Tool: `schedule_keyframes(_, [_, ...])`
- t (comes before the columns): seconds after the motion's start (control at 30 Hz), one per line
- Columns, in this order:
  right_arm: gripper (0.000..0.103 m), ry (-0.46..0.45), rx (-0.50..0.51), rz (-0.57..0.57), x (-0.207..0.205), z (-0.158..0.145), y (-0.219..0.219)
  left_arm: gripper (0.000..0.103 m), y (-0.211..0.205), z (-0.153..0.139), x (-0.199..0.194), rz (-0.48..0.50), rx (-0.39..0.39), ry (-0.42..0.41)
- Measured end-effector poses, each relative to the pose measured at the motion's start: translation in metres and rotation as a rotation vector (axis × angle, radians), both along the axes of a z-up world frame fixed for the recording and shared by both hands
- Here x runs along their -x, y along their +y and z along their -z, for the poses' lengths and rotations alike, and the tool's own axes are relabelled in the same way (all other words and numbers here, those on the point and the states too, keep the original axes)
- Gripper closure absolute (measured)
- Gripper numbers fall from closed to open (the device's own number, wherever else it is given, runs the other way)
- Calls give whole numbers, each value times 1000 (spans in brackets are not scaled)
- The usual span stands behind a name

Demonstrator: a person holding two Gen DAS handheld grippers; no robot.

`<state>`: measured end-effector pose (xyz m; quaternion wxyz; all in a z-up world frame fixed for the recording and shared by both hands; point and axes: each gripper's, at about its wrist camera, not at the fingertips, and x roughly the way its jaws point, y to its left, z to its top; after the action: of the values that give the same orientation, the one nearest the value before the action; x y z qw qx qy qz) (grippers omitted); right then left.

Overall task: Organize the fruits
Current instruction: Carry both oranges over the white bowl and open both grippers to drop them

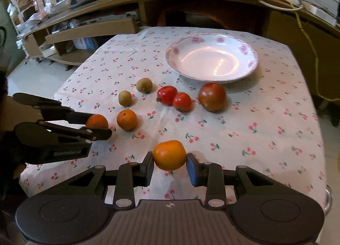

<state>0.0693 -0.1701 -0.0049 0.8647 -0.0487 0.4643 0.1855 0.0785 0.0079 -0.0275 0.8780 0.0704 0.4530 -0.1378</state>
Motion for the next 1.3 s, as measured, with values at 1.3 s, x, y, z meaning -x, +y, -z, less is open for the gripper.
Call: schedule_keyframes(1.3, [67,-105,5,95,-144,4,-26,64,-55,-7,-140,31,111,-76])
